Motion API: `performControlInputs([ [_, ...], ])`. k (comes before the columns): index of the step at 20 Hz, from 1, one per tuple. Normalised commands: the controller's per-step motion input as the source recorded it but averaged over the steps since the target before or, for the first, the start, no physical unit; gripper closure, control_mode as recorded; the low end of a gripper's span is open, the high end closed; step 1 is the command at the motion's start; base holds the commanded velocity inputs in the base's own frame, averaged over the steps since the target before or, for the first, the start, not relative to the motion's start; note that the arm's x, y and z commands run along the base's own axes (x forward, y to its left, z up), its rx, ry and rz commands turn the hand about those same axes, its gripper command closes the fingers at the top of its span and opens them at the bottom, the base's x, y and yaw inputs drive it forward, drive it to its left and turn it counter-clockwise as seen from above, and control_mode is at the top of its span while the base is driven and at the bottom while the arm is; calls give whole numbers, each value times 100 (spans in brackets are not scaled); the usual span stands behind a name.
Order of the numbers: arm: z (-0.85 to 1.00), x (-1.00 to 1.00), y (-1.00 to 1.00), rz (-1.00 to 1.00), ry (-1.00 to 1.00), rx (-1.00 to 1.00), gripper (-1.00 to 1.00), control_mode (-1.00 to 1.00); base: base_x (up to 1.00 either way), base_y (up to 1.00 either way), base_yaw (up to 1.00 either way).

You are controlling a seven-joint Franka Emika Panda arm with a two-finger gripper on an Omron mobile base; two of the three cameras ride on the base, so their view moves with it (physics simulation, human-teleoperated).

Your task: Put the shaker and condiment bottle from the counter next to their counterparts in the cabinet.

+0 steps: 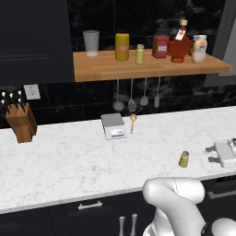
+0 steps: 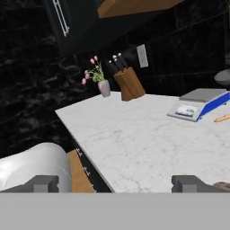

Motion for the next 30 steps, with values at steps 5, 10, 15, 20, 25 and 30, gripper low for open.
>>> performControlInputs([
  [5,-16,12,0,0,0,0,-100,-100,0,0,0],
  [10,-14,11,0,-1,0,0,-100,-100,0,0,0],
  [15,-13,12,0,-1,0,0,-100,-100,0,0,0],
  [20,-12,9,0,-1,0,0,-100,-100,0,0,0],
  [25,-11,6,0,-1,0,0,-100,-100,0,0,0],
  [30,-12,9,0,-1,0,0,-100,-100,0,0,0],
])
